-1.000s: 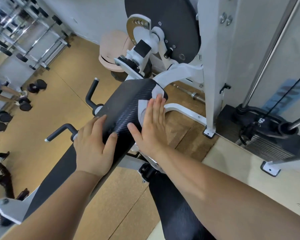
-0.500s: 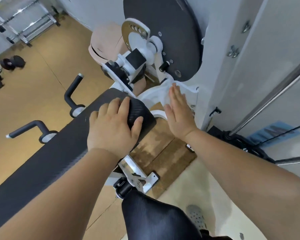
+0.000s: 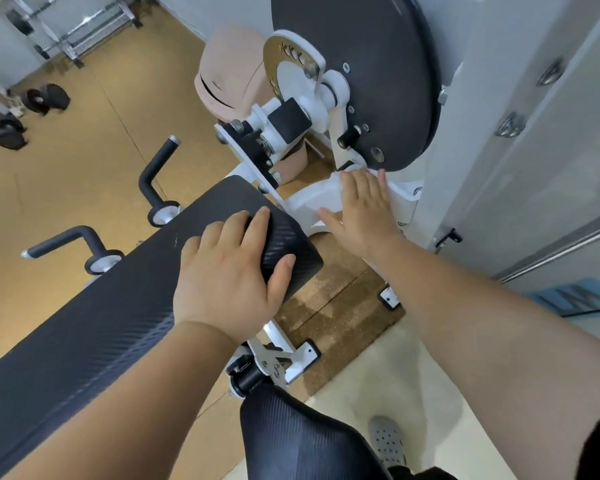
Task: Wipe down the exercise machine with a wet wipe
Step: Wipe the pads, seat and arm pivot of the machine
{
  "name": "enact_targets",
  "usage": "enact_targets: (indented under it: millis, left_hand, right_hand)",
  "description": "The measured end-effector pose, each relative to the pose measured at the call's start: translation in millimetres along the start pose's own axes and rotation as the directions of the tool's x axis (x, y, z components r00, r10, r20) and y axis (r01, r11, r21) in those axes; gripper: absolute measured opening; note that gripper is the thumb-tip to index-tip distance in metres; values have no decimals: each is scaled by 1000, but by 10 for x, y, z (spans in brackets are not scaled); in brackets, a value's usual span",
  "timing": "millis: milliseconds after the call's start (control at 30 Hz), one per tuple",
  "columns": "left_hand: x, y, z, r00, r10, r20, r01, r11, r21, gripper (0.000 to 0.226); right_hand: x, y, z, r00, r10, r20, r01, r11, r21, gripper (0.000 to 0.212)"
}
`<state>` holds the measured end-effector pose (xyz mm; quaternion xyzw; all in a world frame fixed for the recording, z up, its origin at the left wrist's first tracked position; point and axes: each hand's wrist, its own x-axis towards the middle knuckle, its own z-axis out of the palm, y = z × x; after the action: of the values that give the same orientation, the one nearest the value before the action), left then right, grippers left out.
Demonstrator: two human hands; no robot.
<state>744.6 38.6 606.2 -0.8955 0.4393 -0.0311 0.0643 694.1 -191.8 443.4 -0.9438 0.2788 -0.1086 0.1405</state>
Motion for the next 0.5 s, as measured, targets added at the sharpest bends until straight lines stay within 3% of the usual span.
enact_targets:
  millis: [67, 133, 200, 267, 333, 400, 433, 500]
  left_hand:
    - [0, 4, 6, 1000, 3, -8, -3, 1000, -6, 70]
    - [-3, 8, 10, 1000, 3, -13, -3, 1000, -9, 70]
    - [-6, 12, 1, 1000, -3, -12, 3, 1000, -3, 70]
    - [-8, 16, -7, 1000, -7, -9, 7, 1000, -1, 70]
    - [-7, 21, -6, 1000, -8, -4, 8, 1000, -1, 70]
    - [-4, 22, -2, 1000, -11, 1, 11, 1000, 1, 70]
    - [-3, 22, 1, 1000, -12, 2, 12, 1000, 1, 70]
    - [-2, 23, 2, 1000, -9, -3, 9, 1000, -2, 70]
  right_hand:
    - [-51, -168, -13, 995, -102, -1, 102, 993, 53, 79]
    - [-81, -309, 61, 954, -294, 48, 296, 954, -45, 70]
    - [-50, -280, 97, 917, -382, 114, 396, 904, -163, 66]
    - [-4, -171, 64, 930, -353, 103, 366, 919, -146, 77]
    - [2, -71, 52, 982, -170, 78, 173, 985, -25, 88]
    - [0, -102, 54, 999, 6, 35, -8, 998, 66, 82]
    - [1, -179, 58, 1000, 20, 19, -22, 997, 78, 76]
    - [3, -370, 152, 990, -139, -16, 139, 990, -23, 49]
